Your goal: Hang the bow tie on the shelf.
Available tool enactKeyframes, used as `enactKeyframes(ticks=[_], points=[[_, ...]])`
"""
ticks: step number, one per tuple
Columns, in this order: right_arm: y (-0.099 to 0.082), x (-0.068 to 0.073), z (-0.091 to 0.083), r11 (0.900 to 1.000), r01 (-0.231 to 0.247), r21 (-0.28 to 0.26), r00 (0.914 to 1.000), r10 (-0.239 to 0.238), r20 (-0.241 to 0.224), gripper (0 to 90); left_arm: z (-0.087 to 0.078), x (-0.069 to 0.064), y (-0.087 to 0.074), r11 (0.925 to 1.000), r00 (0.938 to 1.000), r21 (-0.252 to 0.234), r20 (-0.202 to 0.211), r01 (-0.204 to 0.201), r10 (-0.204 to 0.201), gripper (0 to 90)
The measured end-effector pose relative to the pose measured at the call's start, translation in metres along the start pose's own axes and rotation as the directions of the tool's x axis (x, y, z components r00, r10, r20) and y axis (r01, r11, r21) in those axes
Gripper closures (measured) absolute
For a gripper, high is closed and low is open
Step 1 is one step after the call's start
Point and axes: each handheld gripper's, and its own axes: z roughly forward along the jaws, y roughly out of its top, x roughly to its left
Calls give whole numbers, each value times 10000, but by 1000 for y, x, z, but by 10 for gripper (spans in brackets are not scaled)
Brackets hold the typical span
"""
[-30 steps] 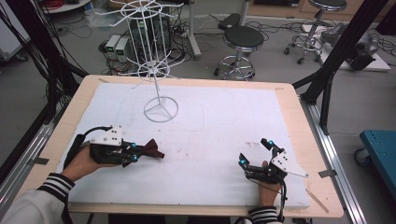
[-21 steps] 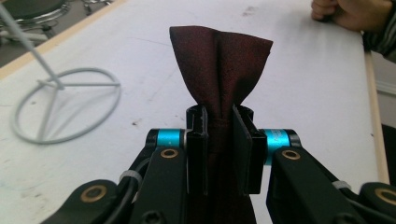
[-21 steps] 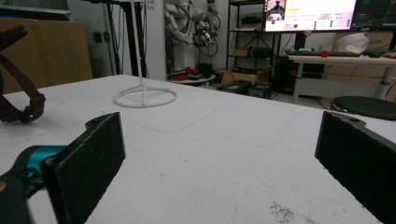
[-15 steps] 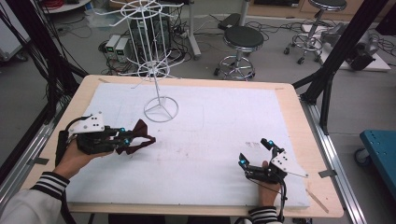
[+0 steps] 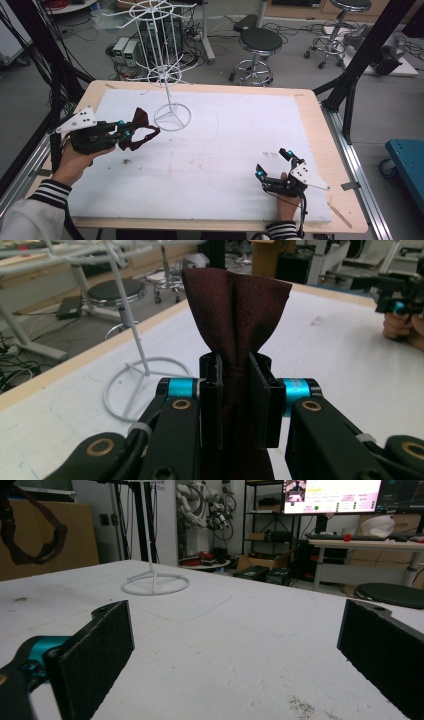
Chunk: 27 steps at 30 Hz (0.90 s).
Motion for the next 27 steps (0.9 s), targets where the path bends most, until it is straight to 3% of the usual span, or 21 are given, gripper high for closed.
enactKeyframes(ticks=[9, 17, 27], points=[[0, 0, 0, 10000, -4, -2, 10000, 4, -1, 9, -2, 6, 12, 9991, 9987, -418, -486, 122, -142, 765], [0, 0, 0, 10000, -5, -4, 10000, 5, 0, 9, -4, 11, 22, 9977, 9928, -643, -1157, 229, -303, 765], [0, 0, 0, 10000, -3, -5, 10000, 3, -2, 9, -5, 22, 39, 9954, 9917, -914, -1226, 270, -382, 765]])
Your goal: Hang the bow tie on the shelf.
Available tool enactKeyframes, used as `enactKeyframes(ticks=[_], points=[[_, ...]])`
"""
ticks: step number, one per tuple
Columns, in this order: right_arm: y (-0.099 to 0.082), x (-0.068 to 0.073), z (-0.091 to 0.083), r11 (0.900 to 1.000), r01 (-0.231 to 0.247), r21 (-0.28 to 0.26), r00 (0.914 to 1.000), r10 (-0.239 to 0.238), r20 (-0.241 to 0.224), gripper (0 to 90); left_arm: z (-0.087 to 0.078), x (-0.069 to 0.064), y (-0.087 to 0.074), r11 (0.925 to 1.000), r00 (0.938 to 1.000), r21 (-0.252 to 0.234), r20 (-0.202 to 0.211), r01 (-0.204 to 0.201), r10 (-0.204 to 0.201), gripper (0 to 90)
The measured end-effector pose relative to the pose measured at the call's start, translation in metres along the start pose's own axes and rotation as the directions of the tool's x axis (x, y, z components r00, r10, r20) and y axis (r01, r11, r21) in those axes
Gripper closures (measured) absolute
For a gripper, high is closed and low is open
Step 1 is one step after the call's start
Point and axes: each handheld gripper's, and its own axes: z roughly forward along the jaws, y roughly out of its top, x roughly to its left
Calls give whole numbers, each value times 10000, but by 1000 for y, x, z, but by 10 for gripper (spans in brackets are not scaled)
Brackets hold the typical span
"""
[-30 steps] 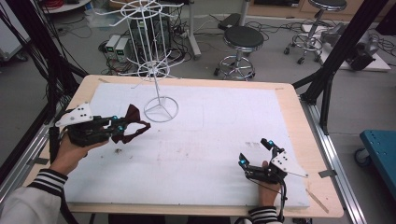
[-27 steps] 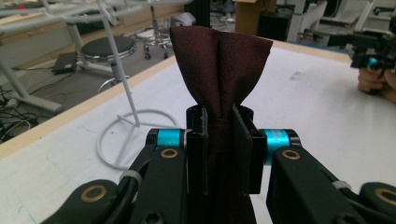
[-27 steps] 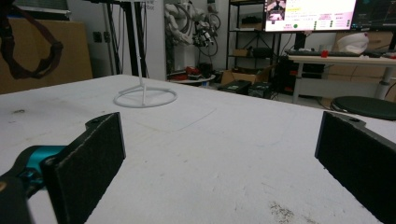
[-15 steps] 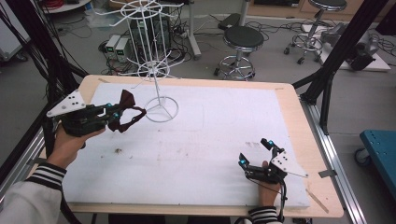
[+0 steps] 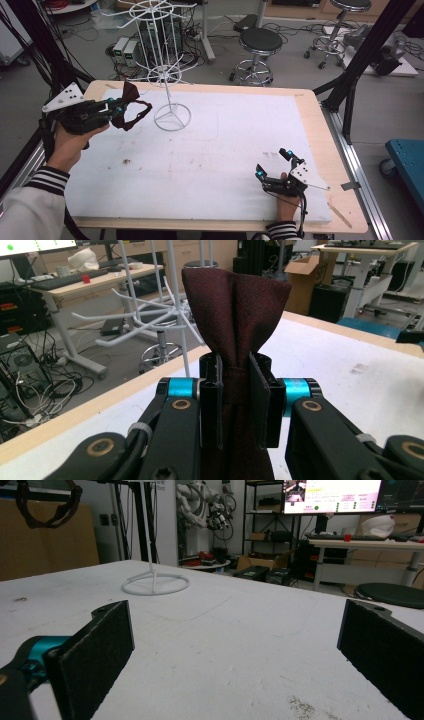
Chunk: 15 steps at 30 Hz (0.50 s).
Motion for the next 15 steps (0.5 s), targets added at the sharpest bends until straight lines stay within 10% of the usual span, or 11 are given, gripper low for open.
enactKeyframes(ticks=[15], points=[[0, 0, 0, 10000, 4, 2, 10000, -4, 2, 9, -2, 11, 5, 9996, 9955, 156, -922, 241, -225, 765]])
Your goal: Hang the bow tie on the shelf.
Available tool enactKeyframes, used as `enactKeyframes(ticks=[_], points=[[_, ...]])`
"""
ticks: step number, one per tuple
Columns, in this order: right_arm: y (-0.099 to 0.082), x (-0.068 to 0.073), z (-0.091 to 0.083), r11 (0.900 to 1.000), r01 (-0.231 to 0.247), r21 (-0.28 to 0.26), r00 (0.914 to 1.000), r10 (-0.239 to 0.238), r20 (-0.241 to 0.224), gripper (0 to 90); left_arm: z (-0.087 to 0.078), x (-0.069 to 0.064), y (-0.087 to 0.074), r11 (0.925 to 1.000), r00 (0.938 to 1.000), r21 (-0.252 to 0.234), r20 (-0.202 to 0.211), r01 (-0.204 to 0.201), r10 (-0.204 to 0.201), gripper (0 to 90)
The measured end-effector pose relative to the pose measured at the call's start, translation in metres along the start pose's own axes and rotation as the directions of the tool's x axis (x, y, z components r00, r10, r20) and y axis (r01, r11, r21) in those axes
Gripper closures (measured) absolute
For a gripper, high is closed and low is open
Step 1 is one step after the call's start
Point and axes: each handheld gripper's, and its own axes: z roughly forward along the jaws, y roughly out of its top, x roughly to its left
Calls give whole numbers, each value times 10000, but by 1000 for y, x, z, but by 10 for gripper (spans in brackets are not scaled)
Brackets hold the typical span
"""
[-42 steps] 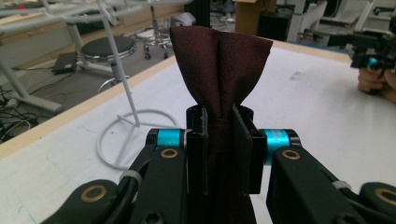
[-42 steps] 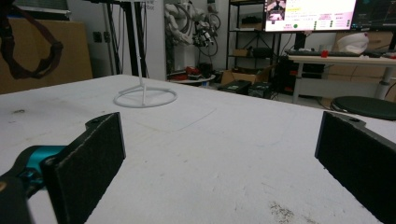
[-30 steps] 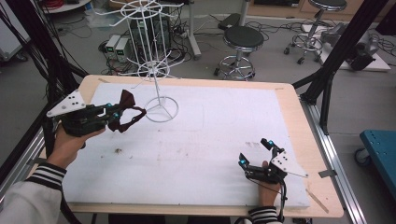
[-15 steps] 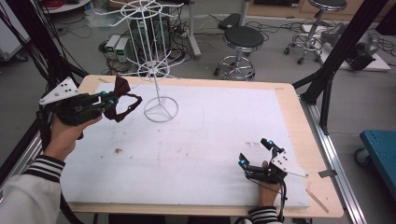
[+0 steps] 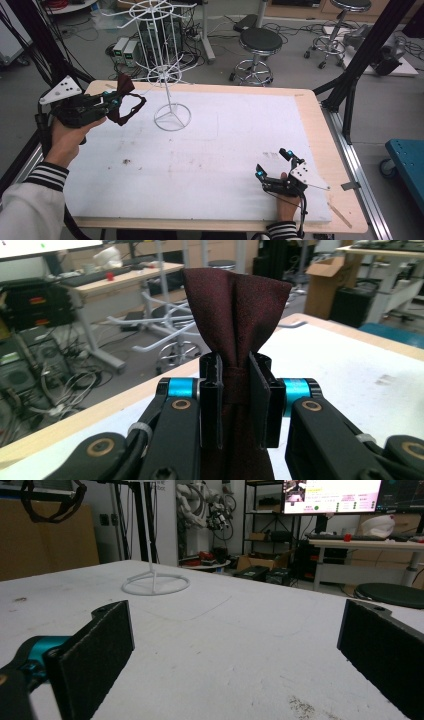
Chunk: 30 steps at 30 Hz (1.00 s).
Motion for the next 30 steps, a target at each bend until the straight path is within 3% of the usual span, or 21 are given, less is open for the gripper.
enactKeyframes(ticks=[16, 30], points=[[0, 0, 0, 10000, -41, 6, 10000, 41, -2, 9, 19, -9, 16, 9999, 9995, 121, -300, -23, 26, 766], [0, 0, 0, 10000, -83, 33, 10000, 83, -8, 9, 36, -23, 20, 9995, 9999, 298, 29, -112, 111, 765]])
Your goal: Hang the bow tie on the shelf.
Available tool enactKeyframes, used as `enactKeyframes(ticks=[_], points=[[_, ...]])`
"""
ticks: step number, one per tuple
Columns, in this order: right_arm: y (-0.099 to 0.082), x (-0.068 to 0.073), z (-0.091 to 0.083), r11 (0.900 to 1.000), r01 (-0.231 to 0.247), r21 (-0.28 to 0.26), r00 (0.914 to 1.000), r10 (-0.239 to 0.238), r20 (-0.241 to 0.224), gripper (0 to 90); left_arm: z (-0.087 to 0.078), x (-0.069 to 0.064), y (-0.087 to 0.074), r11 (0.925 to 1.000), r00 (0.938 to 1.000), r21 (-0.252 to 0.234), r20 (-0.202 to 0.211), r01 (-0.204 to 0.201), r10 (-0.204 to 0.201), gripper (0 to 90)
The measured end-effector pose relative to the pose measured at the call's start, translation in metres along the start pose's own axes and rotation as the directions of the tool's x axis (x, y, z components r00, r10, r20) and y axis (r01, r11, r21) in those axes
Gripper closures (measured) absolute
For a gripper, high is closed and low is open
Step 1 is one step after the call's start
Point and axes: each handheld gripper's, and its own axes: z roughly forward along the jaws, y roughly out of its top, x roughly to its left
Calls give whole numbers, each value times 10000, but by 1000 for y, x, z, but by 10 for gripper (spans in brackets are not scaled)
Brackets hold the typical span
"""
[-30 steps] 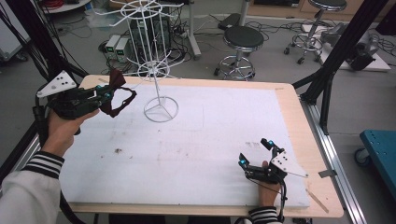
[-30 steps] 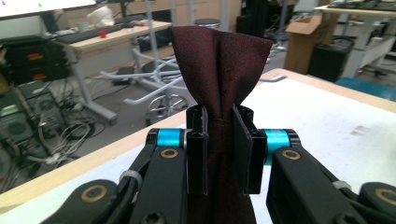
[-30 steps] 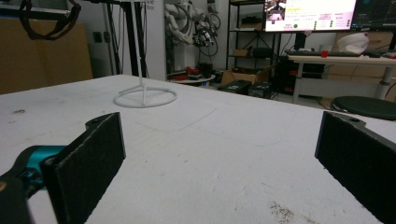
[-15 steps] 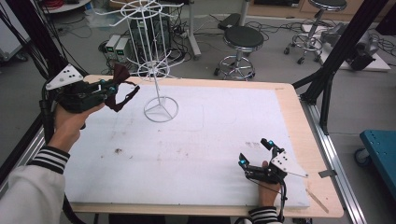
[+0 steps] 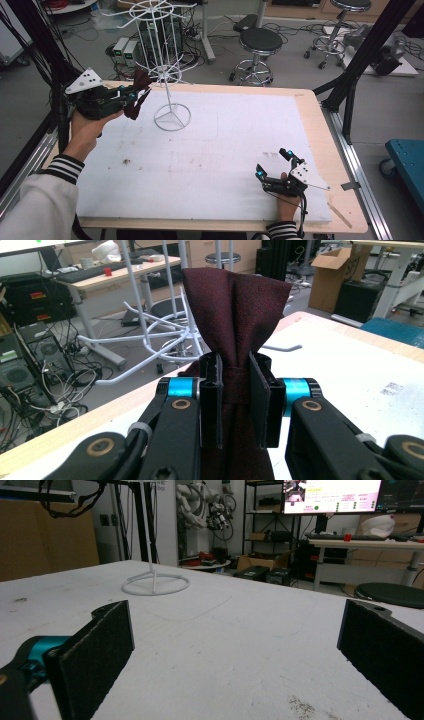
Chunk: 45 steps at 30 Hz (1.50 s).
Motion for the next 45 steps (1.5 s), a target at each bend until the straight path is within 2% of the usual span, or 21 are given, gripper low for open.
enactKeyframes(ticks=[12, 19, 27, 35, 42, 45], points=[[0, 0, 0, 10000, -21, -3, 10000, 21, -5, 9, 15, -10, 7, 9999, 9997, 107, 239, -29, 26, 765], [0, 0, 0, 10000, -54, 8, 10000, 54, 2, 9, 25, -13, 7, 9998, 9994, 155, 345, 89, -94, 765], [0, 0, 0, 10000, -45, 13, 10000, 45, 13, 9, 33, -14, 5, 9993, 9992, 328, 359, 180, -192, 763], [0, 0, 0, 10000, -58, -15, 10000, 58, 4, 9, 36, -14, 5, 9994, 9989, 293, 410, 196, -208, 746], [0, 0, 0, 10000, -45, -6, 10000, 45, 21, 9, 35, -13, 5, 9996, 9987, 195, 464, 218, -226, 621], [0, 0, 0, 10000, -31, 7, 10000, 31, 4, 9, 33, -13, 5, 9997, 9988, 238, 482, 58, -69, 544]])
